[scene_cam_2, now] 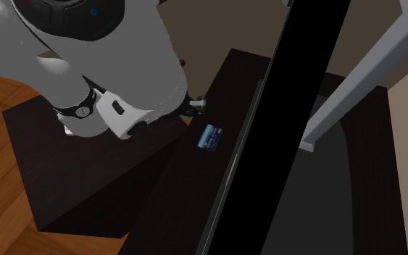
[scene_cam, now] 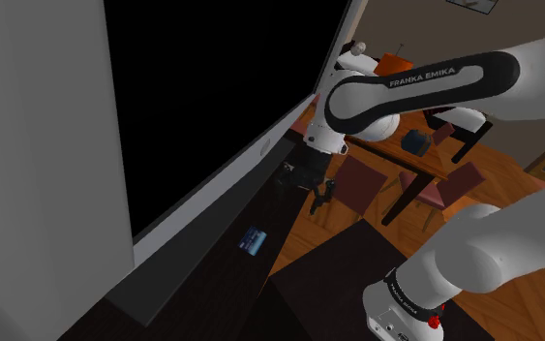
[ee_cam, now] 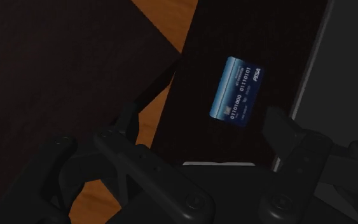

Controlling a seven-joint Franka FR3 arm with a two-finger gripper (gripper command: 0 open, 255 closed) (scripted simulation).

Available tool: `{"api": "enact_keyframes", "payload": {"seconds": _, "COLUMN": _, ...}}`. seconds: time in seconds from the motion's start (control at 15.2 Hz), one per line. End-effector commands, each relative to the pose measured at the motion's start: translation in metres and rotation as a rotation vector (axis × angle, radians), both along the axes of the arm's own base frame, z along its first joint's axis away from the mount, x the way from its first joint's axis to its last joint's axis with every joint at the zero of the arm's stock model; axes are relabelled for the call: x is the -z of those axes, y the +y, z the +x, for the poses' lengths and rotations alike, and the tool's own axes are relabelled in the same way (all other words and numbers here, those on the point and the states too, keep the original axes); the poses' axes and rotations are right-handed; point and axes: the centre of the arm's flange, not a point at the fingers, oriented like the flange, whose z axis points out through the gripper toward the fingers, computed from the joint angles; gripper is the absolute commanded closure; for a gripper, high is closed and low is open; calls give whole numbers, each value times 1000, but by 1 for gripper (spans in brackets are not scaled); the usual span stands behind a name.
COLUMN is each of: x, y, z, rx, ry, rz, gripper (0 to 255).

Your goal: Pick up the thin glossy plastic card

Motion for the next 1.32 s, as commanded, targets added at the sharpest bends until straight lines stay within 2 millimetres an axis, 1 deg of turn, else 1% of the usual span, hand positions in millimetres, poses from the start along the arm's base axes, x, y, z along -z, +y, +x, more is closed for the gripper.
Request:
{"api": "enact_keyframes", "payload": {"seconds": 0.0, "x": 25, "y": 12, "z": 7, "rx": 61, "ry": 32, "rz": 26, "gripper": 0}}
{"api": "enact_keyframes", "payload": {"seconds": 0.46, "x": 95, "y": 61, "z": 21, "rx": 256, "ry": 139, "rz": 118, "gripper": 0}}
{"api": "enact_keyframes", "payload": {"seconds": 0.53, "x": 102, "y": 66, "z": 23, "rx": 274, "ry": 149, "rz": 126, "gripper": 0}}
{"api": "enact_keyframes", "payload": {"seconds": 0.99, "x": 139, "y": 66, "z": 23, "rx": 274, "ry": 149, "rz": 126, "gripper": 0}}
{"api": "enact_keyframes", "payload": {"seconds": 1.12, "x": 142, "y": 66, "z": 23, "rx": 274, "ry": 149, "rz": 126, "gripper": 0}}
{"api": "enact_keyframes", "payload": {"seconds": 1.19, "x": 141, "y": 66, "z": 22, "rx": 274, "ry": 149, "rz": 126, "gripper": 255}}
{"api": "enact_keyframes", "payload": {"seconds": 1.25, "x": 142, "y": 65, "z": 23, "rx": 274, "ry": 149, "rz": 126, "gripper": 255}}
